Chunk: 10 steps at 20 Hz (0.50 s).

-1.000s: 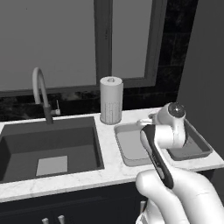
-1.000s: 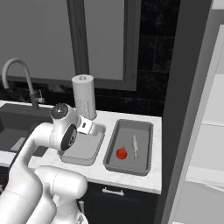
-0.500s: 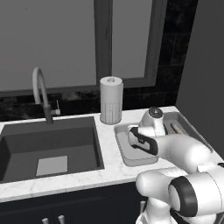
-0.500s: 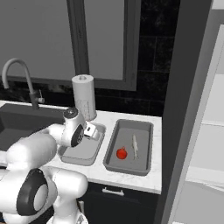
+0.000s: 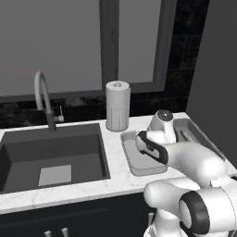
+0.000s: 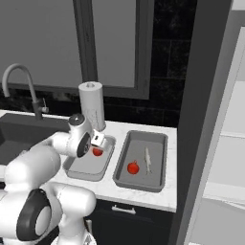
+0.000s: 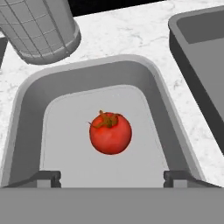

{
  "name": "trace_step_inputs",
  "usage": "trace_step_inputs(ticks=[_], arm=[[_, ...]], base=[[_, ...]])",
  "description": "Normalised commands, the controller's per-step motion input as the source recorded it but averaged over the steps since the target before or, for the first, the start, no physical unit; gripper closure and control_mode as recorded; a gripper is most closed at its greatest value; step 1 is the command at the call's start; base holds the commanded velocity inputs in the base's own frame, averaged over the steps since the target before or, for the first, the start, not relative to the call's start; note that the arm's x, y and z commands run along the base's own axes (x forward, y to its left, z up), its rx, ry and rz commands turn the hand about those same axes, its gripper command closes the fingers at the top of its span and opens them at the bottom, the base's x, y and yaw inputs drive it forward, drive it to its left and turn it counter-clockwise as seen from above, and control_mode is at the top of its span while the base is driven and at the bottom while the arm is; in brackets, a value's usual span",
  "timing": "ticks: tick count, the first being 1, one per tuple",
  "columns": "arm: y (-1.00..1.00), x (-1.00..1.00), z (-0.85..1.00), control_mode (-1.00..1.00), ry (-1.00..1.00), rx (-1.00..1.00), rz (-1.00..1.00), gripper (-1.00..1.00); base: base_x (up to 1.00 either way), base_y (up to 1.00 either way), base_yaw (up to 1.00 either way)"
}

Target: Place one tomato and one fish in each tupperware on the nearby counter, to pack two identical lunches.

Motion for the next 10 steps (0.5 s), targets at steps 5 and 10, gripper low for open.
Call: trace_step_inputs(ticks=[5, 10], arm=[[-0.01, -0.94, 0.94, -1.00, -0.01, 0.00, -0.07, -1.00], [0.00, -1.00, 0.40, -1.00, -0.03, -0.01, -0.01, -1.00]], base=[[0.00, 0.00, 0.00], [0.00, 0.00, 0.00]])
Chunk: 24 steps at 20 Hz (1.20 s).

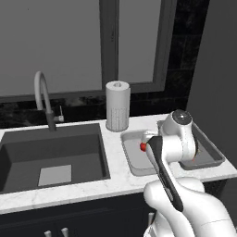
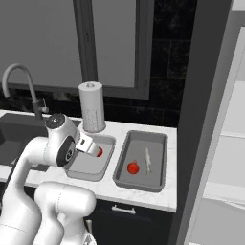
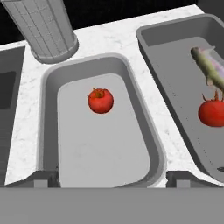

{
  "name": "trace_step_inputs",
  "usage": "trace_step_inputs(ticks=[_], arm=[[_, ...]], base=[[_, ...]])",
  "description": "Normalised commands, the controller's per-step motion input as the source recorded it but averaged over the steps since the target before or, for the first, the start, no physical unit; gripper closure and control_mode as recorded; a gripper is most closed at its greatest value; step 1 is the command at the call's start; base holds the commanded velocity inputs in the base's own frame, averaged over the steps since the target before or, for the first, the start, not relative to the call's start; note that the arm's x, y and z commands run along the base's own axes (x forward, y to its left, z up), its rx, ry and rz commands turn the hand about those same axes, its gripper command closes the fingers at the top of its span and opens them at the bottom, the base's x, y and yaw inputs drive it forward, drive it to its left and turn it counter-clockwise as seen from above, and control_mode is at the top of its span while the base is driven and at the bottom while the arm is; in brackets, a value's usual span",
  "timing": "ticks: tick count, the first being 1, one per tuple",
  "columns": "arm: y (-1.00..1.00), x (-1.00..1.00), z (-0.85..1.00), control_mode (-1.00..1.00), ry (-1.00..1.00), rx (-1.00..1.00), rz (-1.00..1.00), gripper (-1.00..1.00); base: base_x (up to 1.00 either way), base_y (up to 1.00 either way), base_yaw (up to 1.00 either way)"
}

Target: Place one tomato and one fish in each tupperware on the nearby counter, to pack two identical lunches.

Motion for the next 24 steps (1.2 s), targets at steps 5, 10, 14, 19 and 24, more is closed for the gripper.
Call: trace_step_inputs(ticks=[5, 10, 14, 19, 24], arm=[[0.00, 0.00, 0.00, 1.00, 0.00, 0.00, 0.00, -1.00], [0.00, 0.00, 0.00, 1.00, 0.00, 0.00, 0.00, -1.00], [0.00, 0.00, 0.00, 1.00, 0.00, 0.00, 0.00, -1.00], [0.00, 0.00, 0.00, 1.00, 0.00, 0.00, 0.00, -1.00], [0.00, 0.00, 0.00, 1.00, 0.00, 0.00, 0.00, -1.00]], base=[[-1.00, -0.07, 0.03], [-1.00, -0.68, 0.00], [-0.71, -1.00, -0.03], [-0.22, -1.00, -0.11], [0.21, -1.00, -0.02]])
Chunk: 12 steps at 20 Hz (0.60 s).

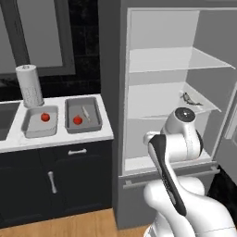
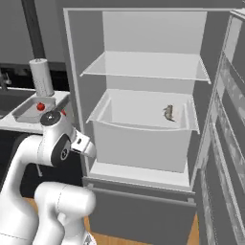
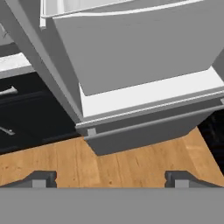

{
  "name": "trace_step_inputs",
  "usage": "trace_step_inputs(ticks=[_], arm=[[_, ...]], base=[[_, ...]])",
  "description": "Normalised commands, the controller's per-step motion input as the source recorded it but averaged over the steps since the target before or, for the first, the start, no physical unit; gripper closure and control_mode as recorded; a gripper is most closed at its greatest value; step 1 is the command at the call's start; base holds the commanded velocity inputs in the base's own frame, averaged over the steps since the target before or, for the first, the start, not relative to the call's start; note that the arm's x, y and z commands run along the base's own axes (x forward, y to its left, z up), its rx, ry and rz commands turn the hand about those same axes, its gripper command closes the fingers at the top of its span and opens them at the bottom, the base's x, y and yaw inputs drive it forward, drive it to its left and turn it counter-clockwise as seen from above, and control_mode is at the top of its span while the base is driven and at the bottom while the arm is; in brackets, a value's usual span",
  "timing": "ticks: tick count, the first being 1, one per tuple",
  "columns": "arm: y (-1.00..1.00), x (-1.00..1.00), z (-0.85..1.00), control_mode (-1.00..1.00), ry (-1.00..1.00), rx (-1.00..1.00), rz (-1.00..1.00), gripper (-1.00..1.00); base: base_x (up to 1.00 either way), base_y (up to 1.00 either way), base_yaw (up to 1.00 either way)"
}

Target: Place one tomato and one fish in each tupperware on the nearby counter, to pack two identical lunches.

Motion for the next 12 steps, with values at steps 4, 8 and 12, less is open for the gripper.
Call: trace_step_inputs(ticks=[4, 8, 12], arm=[[0.00, 0.00, 0.00, 1.00, 0.00, 0.00, 0.00, -1.00], [0.00, 0.00, 0.00, 1.00, 0.00, 0.00, 0.00, -1.00], [-0.50, -0.04, 0.50, -1.00, -0.10, 0.00, -0.04, -1.00]], base=[[0.69, -0.49, 0.00], [0.73, -0.34, 0.00], [0.09, -0.39, -0.01]])
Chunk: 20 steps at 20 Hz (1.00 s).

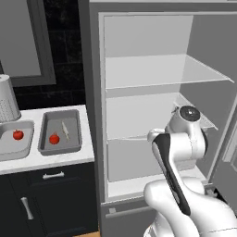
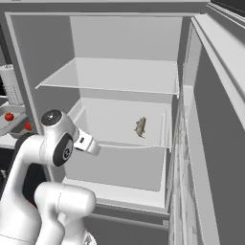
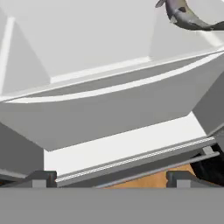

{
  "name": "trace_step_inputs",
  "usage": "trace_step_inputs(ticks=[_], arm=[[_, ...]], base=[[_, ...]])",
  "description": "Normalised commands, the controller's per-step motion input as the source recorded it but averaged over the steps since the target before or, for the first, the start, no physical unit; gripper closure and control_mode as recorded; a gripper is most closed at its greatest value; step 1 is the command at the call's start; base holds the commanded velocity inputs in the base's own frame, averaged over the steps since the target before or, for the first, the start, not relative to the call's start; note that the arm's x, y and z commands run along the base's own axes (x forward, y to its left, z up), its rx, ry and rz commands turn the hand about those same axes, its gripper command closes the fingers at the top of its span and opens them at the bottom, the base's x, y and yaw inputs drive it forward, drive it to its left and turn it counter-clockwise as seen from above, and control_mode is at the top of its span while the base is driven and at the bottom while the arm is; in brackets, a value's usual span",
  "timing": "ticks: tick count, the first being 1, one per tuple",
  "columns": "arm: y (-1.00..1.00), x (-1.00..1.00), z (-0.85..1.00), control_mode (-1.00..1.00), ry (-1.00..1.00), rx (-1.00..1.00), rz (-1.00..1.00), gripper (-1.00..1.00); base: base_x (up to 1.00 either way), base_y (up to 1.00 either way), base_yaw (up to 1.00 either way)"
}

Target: Place one tomato and one fish in each tupperware on the nearby counter, to pack two identical lunches.

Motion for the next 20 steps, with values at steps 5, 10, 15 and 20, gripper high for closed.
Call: trace_step_inputs(ticks=[5, 10, 15, 20], arm=[[-0.91, 0.26, 1.00, -1.00, -0.17, 0.02, -0.03, -1.00], [-0.99, 0.54, 0.81, -1.00, 0.10, 0.08, -0.02, -1.00], [-0.50, 0.75, -0.07, -1.00, 0.18, 0.00, 0.00, -1.00], [0.00, 0.88, -0.84, -1.00, 0.05, -0.12, 0.00, -1.00]], base=[[0.00, 0.00, 0.00], [0.00, 0.00, 0.00], [0.00, 0.00, 0.00], [0.00, 0.00, 0.00]])
